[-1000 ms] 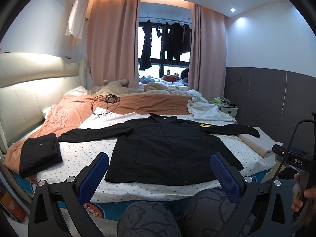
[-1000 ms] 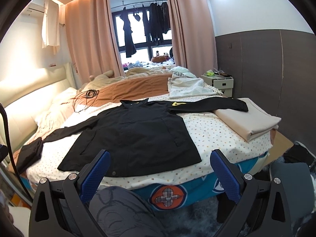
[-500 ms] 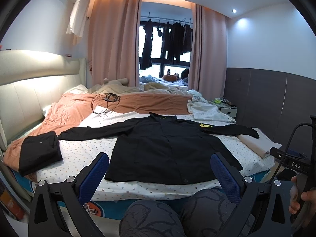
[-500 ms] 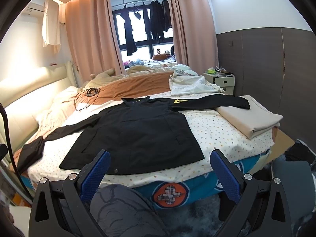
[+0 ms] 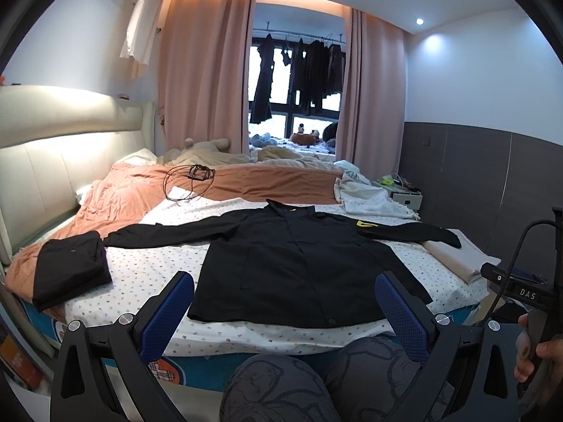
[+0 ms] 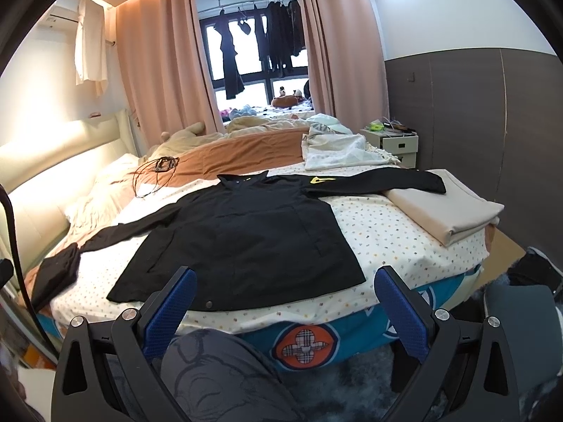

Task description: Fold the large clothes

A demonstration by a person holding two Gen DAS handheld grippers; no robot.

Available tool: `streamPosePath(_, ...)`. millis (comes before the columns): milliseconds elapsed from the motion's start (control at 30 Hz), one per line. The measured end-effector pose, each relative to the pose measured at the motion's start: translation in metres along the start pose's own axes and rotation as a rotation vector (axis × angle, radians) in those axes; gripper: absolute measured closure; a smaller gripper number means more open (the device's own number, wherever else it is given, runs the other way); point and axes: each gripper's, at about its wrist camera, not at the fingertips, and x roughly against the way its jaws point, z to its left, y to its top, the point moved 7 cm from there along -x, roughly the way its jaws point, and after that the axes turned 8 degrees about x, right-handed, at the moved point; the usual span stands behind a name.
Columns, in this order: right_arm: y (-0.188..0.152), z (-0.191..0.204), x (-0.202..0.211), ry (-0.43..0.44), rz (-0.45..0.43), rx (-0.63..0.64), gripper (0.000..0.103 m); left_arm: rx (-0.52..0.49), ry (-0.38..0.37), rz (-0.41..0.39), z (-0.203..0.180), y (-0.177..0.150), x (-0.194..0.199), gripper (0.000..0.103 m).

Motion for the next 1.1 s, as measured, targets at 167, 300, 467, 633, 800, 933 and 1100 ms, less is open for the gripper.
streamPosePath(167, 0.003, 0.001, 0.000, 0.001, -0.004, 0.000, 0.001, 0.009, -0.005, 0.004, 0.003, 0.000, -0.001, 0.000)
streamPosePath(300, 0.005, 0.003, -0.006, 0.000, -0.001, -0.001, 0.001, 0.016, 0.002, 0.012, 0.008, 0.001, -0.009, 0.000)
streamPosePath(467, 0.012, 0.012, -0.027, 0.013, 0.013, 0.011, 0.001, 0.019, 0.016, 0.027, 0.017, 0.003, -0.026, 0.000)
streamPosePath(633, 0.018, 0.021, -0.052, 0.041, 0.034, 0.020, 0.001, 0.036, 0.037, 0.045, 0.028, 0.011, -0.052, 0.000)
streamPosePath(800, 0.025, 0.031, -0.075, 0.065, 0.049, 0.039, 0.001, 0.064, 0.063, 0.071, 0.039, 0.018, -0.080, 0.000)
streamPosePath(933, 0.035, 0.033, -0.099, 0.092, 0.060, 0.035, 0.001, 0.078, 0.093, 0.075, 0.049, 0.023, -0.100, 0.000)
streamPosePath(1100, 0.050, 0.044, -0.134, 0.138, 0.069, 0.027, 0.001, 0.093, 0.124, 0.103, 0.064, 0.029, -0.134, 0.000)
